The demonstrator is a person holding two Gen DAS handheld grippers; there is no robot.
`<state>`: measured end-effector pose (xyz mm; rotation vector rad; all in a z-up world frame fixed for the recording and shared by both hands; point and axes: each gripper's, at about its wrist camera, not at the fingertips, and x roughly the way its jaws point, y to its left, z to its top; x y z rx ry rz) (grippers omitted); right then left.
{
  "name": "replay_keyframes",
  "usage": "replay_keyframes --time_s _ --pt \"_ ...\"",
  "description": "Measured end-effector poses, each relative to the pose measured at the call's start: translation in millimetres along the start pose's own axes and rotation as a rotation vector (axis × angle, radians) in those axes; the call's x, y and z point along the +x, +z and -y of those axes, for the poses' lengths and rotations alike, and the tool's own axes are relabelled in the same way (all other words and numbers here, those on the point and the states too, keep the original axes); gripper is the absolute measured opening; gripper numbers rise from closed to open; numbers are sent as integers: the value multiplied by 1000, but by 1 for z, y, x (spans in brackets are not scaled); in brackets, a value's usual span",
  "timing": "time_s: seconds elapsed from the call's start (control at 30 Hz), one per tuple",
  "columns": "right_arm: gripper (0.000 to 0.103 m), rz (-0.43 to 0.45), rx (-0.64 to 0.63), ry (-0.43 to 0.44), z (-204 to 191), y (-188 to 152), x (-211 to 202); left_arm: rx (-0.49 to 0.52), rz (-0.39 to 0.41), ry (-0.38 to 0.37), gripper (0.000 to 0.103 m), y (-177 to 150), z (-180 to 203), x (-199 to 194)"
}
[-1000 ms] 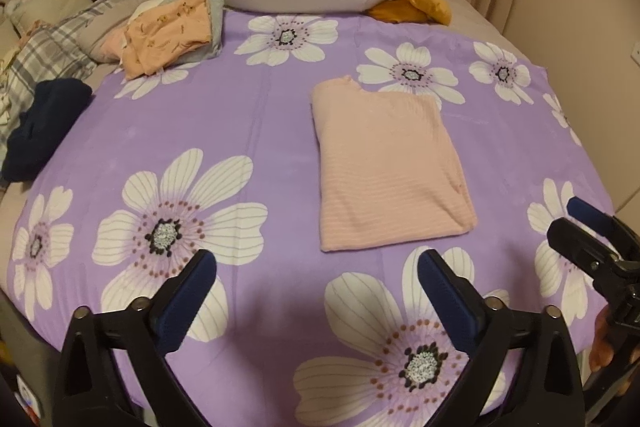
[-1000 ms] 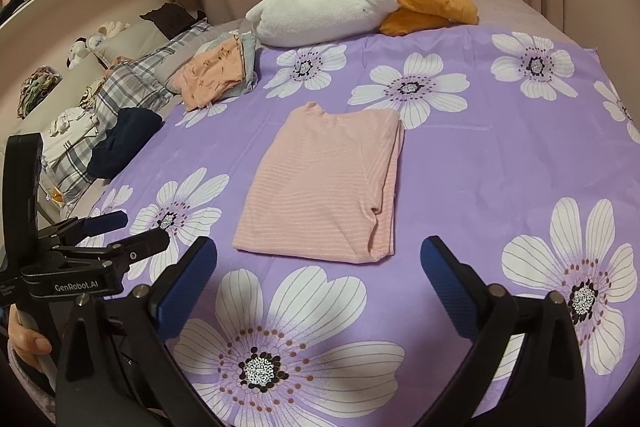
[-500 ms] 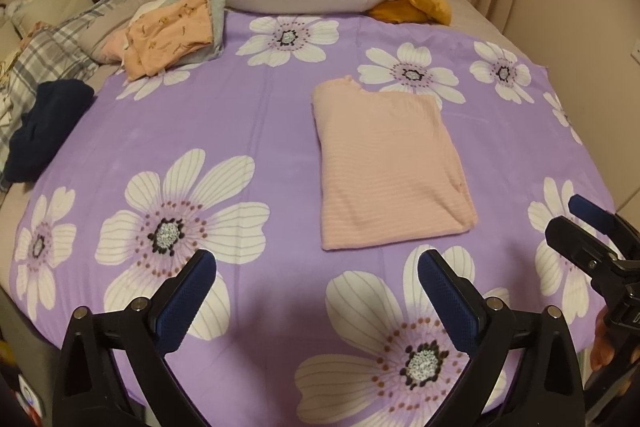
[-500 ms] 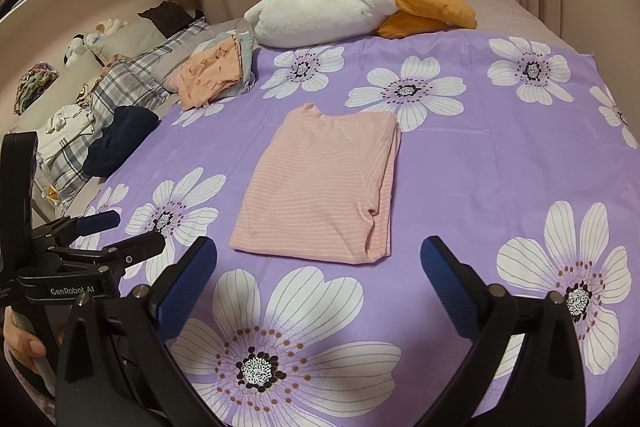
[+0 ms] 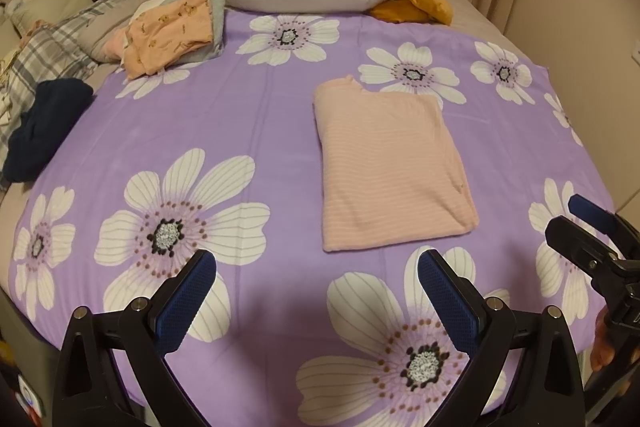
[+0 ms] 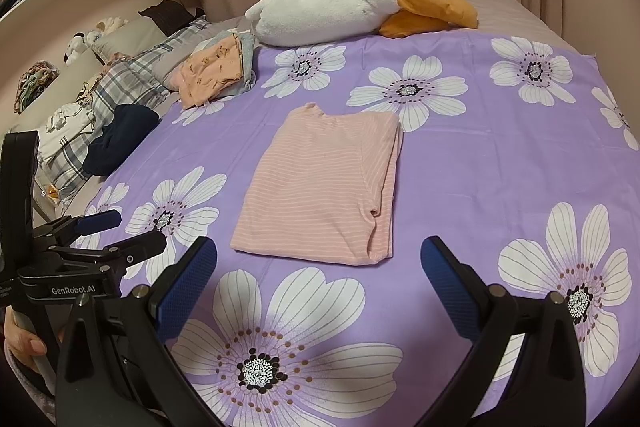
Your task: Fold small clothes
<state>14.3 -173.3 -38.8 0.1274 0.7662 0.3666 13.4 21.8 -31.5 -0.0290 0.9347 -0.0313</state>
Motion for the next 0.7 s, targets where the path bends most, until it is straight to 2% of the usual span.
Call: replay_keyframes --time_s 0.7 --pt "103 -20 11 -2 -1 -3 8 2 10 3 100 1 -1 2"
